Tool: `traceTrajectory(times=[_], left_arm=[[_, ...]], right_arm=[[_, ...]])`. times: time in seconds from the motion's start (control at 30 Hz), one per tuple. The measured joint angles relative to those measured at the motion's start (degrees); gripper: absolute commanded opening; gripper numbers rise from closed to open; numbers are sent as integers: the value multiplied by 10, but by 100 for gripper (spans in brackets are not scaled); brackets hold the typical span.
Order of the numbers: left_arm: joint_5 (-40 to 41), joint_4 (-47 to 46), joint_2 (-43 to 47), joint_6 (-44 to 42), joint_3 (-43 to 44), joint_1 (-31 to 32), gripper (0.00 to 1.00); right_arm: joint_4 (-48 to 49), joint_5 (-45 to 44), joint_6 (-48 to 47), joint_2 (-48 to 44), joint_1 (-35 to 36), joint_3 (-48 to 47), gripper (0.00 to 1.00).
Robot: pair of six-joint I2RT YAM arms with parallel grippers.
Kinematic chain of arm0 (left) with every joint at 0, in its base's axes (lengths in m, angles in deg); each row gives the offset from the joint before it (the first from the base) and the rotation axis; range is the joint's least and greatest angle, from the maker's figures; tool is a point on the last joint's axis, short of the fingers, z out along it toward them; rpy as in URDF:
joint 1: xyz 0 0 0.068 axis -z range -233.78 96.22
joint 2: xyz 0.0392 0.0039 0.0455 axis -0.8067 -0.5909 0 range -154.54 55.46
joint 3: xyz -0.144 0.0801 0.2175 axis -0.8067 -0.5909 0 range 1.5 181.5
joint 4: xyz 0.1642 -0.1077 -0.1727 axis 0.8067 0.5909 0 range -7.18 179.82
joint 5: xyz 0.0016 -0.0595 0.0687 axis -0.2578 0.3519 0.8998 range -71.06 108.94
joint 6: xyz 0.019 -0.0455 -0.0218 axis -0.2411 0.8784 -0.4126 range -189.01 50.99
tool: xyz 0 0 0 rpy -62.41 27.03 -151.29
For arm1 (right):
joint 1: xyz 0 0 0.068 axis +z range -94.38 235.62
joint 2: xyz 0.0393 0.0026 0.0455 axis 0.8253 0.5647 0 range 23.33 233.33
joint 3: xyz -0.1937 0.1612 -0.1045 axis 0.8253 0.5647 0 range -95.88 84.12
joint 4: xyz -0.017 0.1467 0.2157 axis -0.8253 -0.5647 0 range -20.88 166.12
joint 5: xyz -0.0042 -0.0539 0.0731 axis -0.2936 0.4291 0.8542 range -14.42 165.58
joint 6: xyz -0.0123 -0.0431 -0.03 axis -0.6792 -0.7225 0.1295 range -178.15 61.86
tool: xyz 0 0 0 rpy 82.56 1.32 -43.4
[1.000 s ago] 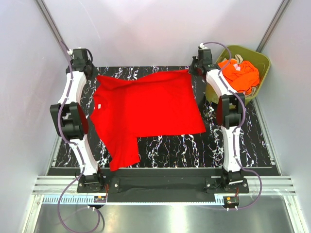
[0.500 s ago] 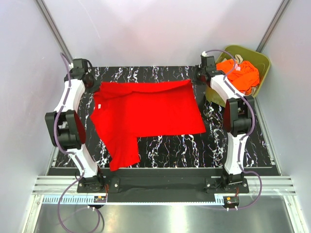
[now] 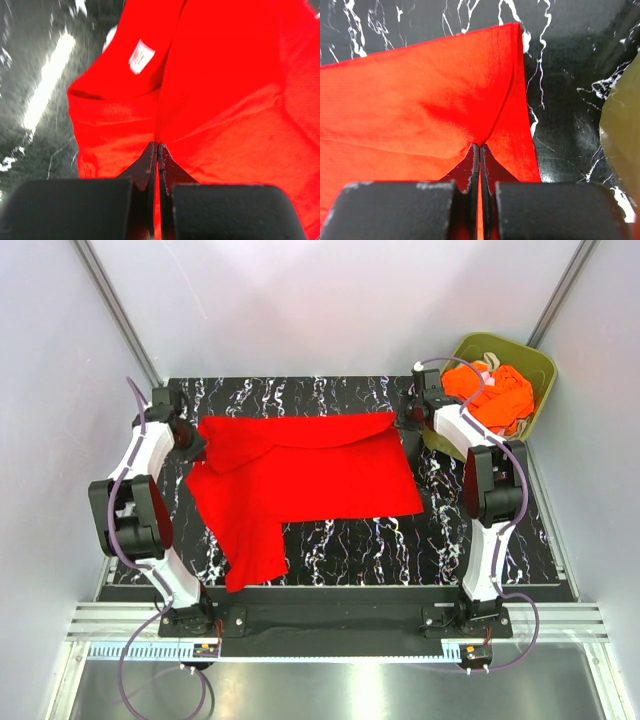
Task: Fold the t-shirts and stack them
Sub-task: Fold the tshirt
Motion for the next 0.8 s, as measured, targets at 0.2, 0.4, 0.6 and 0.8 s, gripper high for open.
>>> traceTrajectory(times=[0.2, 0.4, 0.6, 0.8], left_arm=[[-8, 4, 15, 2, -38, 0, 0], [-11, 7, 51, 4, -54, 0, 0], [-12, -1, 83, 8, -86, 2, 0], [-13, -9, 120, 23, -138, 12, 0]], right_arm=[[16, -3, -12, -5, 4, 24, 0], [21, -6, -19, -7, 5, 30, 0], [25, -17, -26, -8, 6, 36, 0], [26, -28, -33, -12, 7, 43, 0]])
